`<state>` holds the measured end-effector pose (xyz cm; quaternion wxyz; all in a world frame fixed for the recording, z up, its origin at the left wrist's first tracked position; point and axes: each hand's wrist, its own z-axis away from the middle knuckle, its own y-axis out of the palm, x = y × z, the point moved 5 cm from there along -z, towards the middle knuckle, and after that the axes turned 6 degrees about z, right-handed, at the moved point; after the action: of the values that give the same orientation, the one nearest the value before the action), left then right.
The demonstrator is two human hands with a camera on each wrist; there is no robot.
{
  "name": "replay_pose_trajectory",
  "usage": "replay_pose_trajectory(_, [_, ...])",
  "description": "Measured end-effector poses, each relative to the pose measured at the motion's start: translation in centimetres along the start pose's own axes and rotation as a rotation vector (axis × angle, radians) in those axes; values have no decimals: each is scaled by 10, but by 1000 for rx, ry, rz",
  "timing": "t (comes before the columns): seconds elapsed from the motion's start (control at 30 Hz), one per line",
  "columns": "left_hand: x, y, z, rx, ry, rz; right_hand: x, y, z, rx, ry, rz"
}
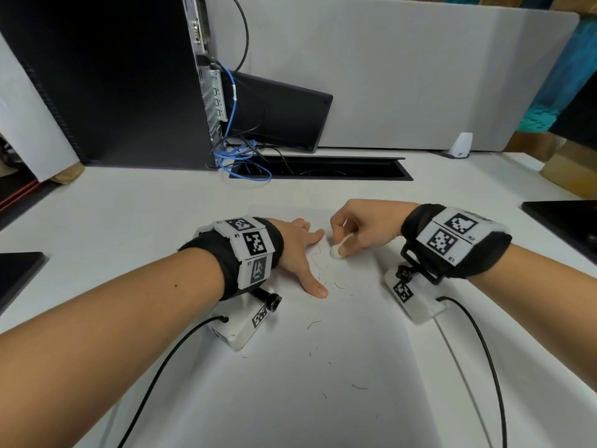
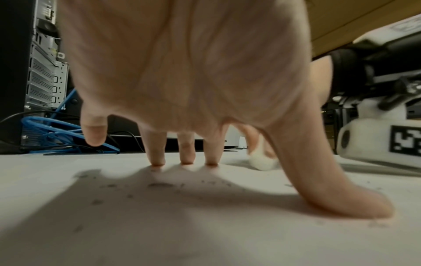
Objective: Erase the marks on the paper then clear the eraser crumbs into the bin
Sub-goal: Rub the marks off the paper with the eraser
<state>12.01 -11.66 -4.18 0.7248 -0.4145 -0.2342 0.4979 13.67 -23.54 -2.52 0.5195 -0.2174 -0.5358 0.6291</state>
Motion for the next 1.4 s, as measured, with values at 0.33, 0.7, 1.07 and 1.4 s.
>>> replay_pose_trajectory(0.33, [0,0,1,-1,0,-1,-2,1,-3,-17,-22,7])
replay_pose_trajectory(0.7, [-3,-1,5,4,2,4,-10,6,5,35,-23,-57])
replay_pose_trajectory(1.07, [4,-2,0,-32,46,56,-8,-23,-6,-99,14,-91])
replay_pose_trajectory(1.4, [23,0,-3,-41,-49,22,15,4,-18,20,-40,-191])
